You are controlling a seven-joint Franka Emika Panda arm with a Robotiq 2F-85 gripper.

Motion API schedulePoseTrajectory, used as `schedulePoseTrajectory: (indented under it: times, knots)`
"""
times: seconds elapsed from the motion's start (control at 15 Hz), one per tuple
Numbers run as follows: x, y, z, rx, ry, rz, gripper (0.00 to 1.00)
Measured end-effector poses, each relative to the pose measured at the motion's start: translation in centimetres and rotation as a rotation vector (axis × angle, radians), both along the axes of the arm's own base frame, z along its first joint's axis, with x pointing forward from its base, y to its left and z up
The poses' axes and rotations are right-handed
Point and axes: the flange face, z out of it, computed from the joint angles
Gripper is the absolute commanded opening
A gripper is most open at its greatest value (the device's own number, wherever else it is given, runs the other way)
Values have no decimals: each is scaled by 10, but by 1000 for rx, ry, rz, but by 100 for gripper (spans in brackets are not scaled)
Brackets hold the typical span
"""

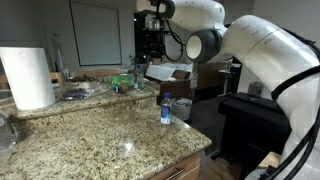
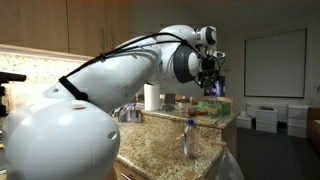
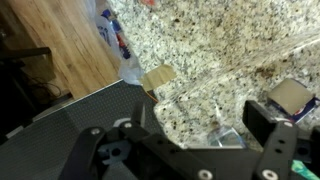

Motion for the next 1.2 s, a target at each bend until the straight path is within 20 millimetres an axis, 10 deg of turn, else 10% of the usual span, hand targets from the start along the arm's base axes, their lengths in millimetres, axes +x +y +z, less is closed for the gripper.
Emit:
schedulePoseTrajectory:
  times: [0.33, 0.67, 1.2]
  knots:
    - [-10, -86, 37, -129, -110, -194, 100]
    - [-25, -205, 26, -172, -158, -454, 100]
    - [-66, -384, -96, -177, -70, -816, 100]
